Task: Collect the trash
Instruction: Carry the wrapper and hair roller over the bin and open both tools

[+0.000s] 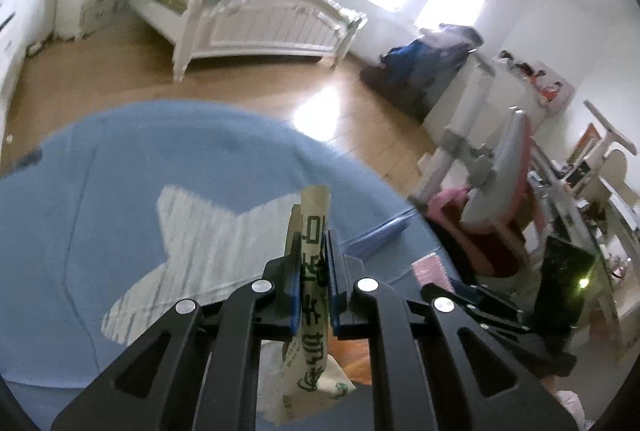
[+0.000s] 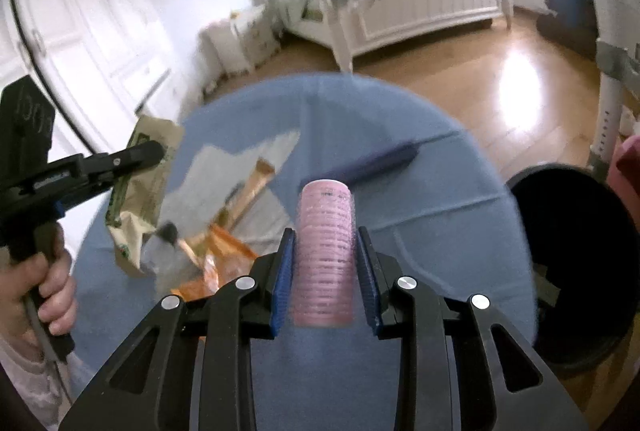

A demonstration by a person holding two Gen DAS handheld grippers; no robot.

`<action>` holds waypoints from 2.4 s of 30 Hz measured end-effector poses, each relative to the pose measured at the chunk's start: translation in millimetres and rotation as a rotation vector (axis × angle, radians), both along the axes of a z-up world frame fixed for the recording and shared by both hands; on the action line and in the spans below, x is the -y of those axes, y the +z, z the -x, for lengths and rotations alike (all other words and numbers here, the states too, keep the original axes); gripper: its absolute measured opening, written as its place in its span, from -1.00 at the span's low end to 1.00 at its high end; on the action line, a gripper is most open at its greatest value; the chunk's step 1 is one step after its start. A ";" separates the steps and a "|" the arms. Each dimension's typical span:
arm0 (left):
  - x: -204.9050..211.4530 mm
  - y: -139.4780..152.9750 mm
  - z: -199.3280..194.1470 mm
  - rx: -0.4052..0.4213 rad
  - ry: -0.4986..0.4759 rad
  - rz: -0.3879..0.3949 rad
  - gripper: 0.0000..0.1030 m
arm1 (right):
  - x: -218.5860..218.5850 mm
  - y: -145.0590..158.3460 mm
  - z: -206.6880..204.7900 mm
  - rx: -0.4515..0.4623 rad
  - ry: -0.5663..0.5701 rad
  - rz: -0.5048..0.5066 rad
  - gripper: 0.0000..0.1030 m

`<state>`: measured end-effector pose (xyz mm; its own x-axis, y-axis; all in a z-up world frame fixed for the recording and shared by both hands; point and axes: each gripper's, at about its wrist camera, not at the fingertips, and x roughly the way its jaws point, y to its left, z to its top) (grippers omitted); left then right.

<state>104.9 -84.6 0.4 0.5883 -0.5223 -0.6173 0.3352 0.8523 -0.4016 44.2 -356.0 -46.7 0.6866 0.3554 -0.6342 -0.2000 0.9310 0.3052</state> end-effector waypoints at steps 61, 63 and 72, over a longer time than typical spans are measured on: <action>328.8 -49.2 -23.9 -0.007 -0.493 -0.069 -0.70 | 257.5 -75.7 17.4 0.008 -0.493 -0.064 -0.40; 330.8 -48.4 -24.2 -0.006 -0.485 -0.089 -0.43 | 259.7 -76.4 17.6 0.000 -0.508 -0.069 -0.08; 317.2 -31.7 -12.9 0.055 -0.455 -0.101 0.74 | 261.0 -73.1 22.5 -0.002 -0.528 -0.088 0.48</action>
<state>117.7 -401.8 -31.2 0.3468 -0.6734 -0.6529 0.7021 0.6479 -0.2954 21.7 -617.0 -119.9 0.7853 0.0138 -0.6190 0.2892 0.8758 0.3865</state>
